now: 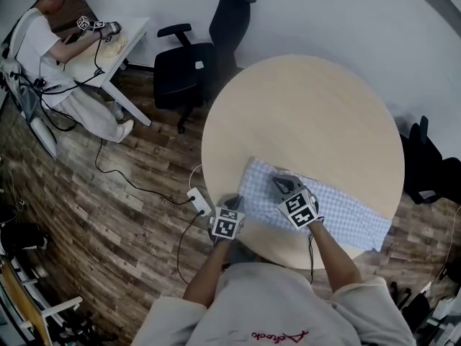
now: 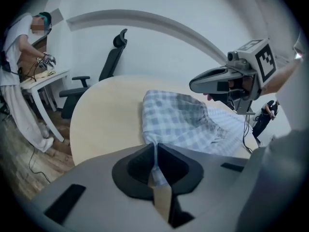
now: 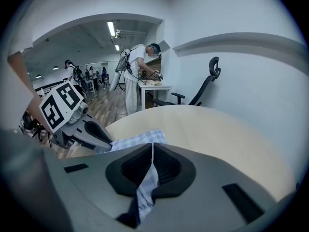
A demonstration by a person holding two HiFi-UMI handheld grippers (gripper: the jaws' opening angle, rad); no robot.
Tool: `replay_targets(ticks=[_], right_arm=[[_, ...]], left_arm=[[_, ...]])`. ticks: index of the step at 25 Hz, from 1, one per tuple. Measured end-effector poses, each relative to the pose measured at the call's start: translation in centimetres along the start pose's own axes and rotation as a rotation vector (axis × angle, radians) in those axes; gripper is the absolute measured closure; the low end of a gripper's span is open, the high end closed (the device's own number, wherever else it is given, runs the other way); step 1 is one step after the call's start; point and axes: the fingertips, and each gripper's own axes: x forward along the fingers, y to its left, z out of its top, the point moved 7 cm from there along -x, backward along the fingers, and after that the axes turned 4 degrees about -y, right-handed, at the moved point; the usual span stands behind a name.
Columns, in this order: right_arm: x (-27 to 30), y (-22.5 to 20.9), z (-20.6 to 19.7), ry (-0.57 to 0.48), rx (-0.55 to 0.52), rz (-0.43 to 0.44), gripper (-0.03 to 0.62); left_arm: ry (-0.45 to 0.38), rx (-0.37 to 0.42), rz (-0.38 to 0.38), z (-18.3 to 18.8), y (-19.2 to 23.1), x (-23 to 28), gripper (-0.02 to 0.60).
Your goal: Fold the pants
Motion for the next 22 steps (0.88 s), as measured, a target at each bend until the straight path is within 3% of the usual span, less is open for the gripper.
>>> replay_targets(ticks=[6, 15, 22], right_arm=[[-2.4, -0.7, -0.8, -0.01, -0.003, -0.027, 0.563], [-4.2, -0.2, -1.5, -0.021, -0.008, -0.033, 0.563], [-5.8, 0.1, -1.9, -0.04, -0.008, -0.04, 0.563]], left_arm=[[-0.049, -0.058, 0.038, -0.3, 1.6, -1.8, 0.537], [-0.107, -0.128, 0.209, -1.2, 6.7, -6.6, 0.537], [-0.288, -0.091, 0.158, 2.3, 3.4, -8.5, 0.537]])
